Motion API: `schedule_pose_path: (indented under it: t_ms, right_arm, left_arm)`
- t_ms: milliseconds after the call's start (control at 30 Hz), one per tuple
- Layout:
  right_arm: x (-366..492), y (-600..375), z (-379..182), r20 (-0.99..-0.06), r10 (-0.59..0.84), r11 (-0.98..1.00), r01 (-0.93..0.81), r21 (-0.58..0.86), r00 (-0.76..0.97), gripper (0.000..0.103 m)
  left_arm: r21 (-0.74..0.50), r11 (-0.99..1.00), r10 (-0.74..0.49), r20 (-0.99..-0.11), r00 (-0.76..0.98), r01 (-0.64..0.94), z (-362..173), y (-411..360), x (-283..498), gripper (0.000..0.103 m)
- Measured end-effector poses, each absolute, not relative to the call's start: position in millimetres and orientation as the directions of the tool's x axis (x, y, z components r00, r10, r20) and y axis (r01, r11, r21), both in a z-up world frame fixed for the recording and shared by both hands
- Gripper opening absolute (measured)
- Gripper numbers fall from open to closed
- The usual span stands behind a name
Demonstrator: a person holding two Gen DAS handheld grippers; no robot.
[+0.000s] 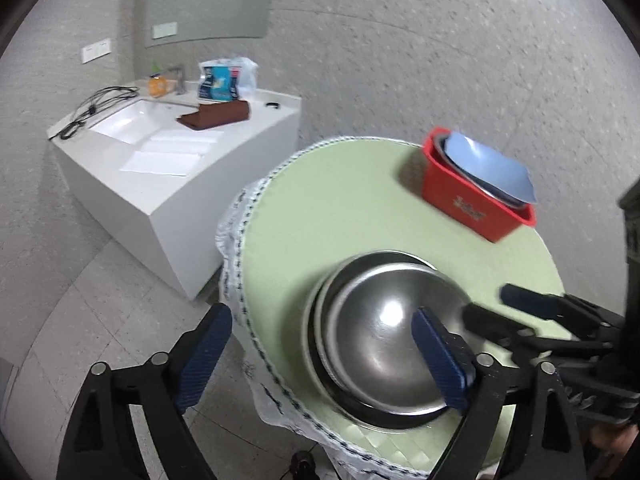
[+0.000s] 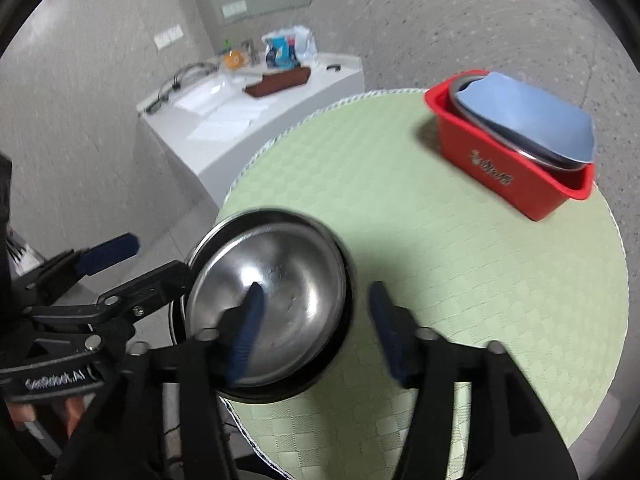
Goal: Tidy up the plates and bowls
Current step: 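Hold the stacked steel bowls with both tools and lift them off the table, then carry the steel bowl stack with both tools and lower it onto the blue plate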
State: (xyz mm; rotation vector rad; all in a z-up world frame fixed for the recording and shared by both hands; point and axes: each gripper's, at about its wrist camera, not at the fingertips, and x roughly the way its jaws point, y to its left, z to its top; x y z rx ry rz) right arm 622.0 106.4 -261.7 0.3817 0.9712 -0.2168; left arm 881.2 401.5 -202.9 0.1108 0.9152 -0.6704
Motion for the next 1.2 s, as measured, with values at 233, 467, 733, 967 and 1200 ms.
schedule_pose_path:
  t_ms: [233,467,733,967,1200]
  right_arm:
    - [615.8,84.5,-281.7,-0.849,0.046,0.852,0.423,0.309,0.527,0.070]
    - [622.1,84.1,-308.5,-0.857,0.126,0.811,0.446,0.379,0.500,0.070]
    - [639.8,86.8,-334.4,-0.854,0.223,0.784,0.435,0.444,0.470,0.054]
    - [644.6,77.4,-337.5,-0.832,0.267,0.774,0.406,0.486,0.486,0.036]
    - [636.0,35.8,-301.4,-0.796,0.245,0.808,0.337,0.483,0.553,0.035]
  left_arm:
    - [-0.178,0.811,-0.454,-0.791,0.409,0.557,-227.5,400.9,877.3,0.089]
    - [-0.182,0.821,-0.429,-0.822,0.374,0.542,-248.9,392.1,890.5,0.089]
    - [-0.250,0.789,-0.470,-0.835,0.288,0.562,-263.8,383.6,905.1,0.049]
    - [-0.246,0.801,-0.469,-0.825,0.317,0.546,-254.7,373.1,903.7,0.031]
    - [-0.259,0.802,-0.513,-0.760,0.399,0.538,-211.2,330.8,892.6,0.029]
